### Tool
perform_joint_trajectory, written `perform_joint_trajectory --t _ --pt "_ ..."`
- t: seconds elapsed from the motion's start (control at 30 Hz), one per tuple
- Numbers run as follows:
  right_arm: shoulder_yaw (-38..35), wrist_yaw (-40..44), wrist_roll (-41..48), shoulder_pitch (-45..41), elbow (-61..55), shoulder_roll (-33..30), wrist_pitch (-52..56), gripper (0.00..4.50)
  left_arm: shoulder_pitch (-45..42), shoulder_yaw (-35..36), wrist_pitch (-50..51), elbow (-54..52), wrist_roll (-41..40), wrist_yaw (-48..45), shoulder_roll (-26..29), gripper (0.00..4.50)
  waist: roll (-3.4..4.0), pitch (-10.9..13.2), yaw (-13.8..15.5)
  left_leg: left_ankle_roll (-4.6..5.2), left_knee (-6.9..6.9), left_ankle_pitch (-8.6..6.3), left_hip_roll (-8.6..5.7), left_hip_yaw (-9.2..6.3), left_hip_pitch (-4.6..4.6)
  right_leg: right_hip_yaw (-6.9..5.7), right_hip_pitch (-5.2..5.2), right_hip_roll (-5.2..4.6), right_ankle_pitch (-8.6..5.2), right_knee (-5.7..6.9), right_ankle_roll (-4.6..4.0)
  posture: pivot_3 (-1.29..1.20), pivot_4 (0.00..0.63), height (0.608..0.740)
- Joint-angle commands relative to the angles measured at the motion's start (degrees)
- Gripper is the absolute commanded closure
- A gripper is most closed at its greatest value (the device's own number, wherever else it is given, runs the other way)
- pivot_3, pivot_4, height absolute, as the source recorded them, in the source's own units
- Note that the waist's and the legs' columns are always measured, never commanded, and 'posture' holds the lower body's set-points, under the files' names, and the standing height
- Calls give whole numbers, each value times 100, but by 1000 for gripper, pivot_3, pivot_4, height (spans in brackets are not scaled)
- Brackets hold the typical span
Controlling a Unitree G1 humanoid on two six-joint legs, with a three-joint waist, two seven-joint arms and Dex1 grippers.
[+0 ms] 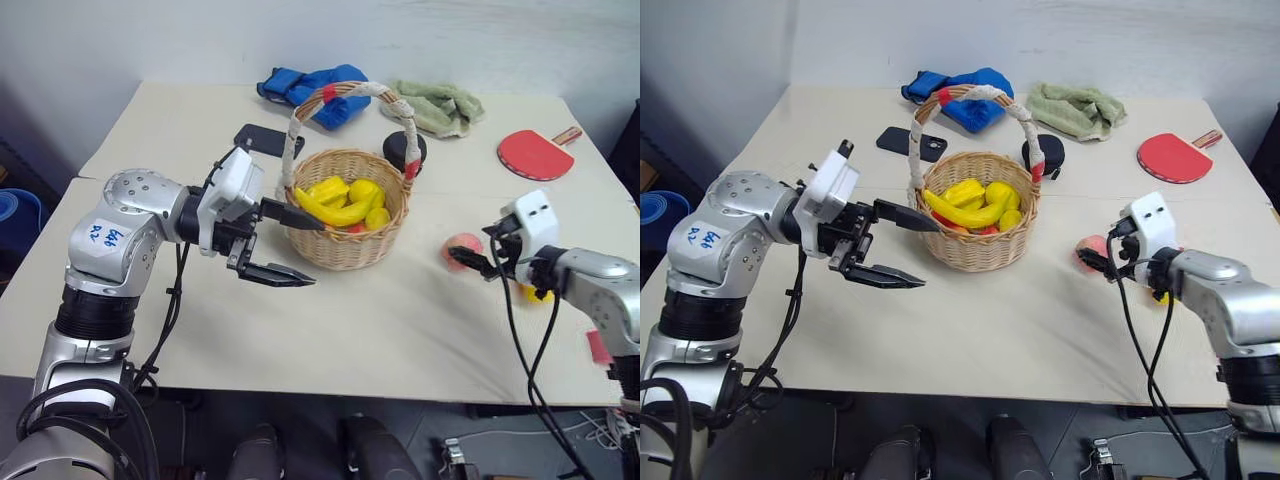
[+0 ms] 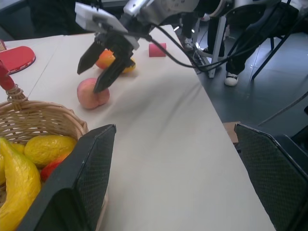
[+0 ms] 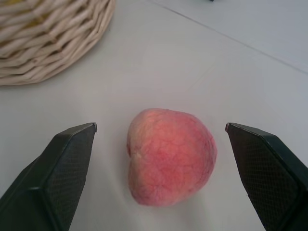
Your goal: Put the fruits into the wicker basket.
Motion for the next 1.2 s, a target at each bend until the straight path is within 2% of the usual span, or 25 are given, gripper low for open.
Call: perform_joint_trajectory --t 0.03,0.13,0.3,0.37,0.47,0.57,0.63,0.7,0.8,0.9,1.03,1.13,1.17,1.2 --pt "26 127 -381 -313 733 152 -242 0 -5 192 99 -153 -286 8 94 365 0 0 -8 0 -1 0 0 0 0 0 -1 0 0 0 0 0 150 740" --pt "-45 279 -529 -486 1286 348 -472 0 -55 252 187 -206 -387 139 103 365 1 0 -6 -1 -2 0 0 -2 1 -2 -4 0 0 10 0 0 150 740" --pt "-295 581 -413 -379 1060 416 -415 1556 -175 292 279 -159 -415 391 102 341 1 0 -14 -1 -1 0 2 -4 2 -4 -4 0 0 16 0 0 150 740" --pt "-438 687 -313 -209 701 410 -404 1876 -165 315 278 -120 -423 455 99 341 1 0 -16 -2 -1 0 2 -5 3 -5 -4 1 0 21 0 0 150 740" --pt "-932 929 279 141 -442 446 -233 1900 -110 379 174 11 -301 747 46 341 3 2 -10 -6 -3 -1 3 -9 4 -8 -5 1 0 25 1 0 150 740" --pt "-1152 1216 1098 374 -1803 392 259 1900 -125 551 342 -23 -516 842 107 341 5 3 -21 -12 -1 -3 6 -10 7 -10 -4 6 0 33 2 0 150 740" --pt "-1013 1154 1722 112 -2536 495 822 1900 -189 689 452 -10 -636 896 173 341 5 3 -39 -16 -1 -4 10 -12 9 -13 -4 8 0 36 2 0 150 740" --pt "-783 1006 1924 -193 -2869 616 1110 1900 -252 747 476 29 -647 956 208 341 5 3 -73 -18 -1 -3 10 -14 10 -15 -4 8 0 40 2 0 150 740" --pt "-73 378 1566 -1170 -2697 1249 1344 1900 -347 774 435 100 -600 1034 258 341 4 3 -150 -19 0 -3 10 -21 10 -19 -3 7 0 41 2 0 150 740" --pt "658 -197 661 -1985 -1895 1943 1071 1900 -346 717 346 72 -538 1073 257 341 5 3 -183 -20 0 -1 9 -16 10 -14 -15 7 0 52 1 0 150 740" --pt "1182 -574 -366 -2415 -814 2353 461 1900 -267 646 278 -82 -519 1137 235 341 -2 0 -115 -29 0 4 6 -20 -28 -21 -78 -2 0 93 1 0 150 740" --pt "1132 -526 -469 -2421 -548 2525 442 1900 -213 625 274 -164 -546 1184 217 341 -2 0 -121 -30 12 4 4 -24 -81 -27 -122 -11 0 97 1 0 150 740" --pt "1026 -481 -381 -2382 -660 2553 540 1187 -199 607 252 -165 -536 1187 202 341 -2 0 -130 -29 13 5 3 -21 -95 -27 -136 -15 0 102 2 0 150 740" --pt "911 -441 -280 -2347 -803 2558 644 945 -195 589 229 -153 -523 1185 187 341 -2 0 -140 -29 13 5 2 -20 -100 -31 -145 -19 1 113 2 0 150 740"
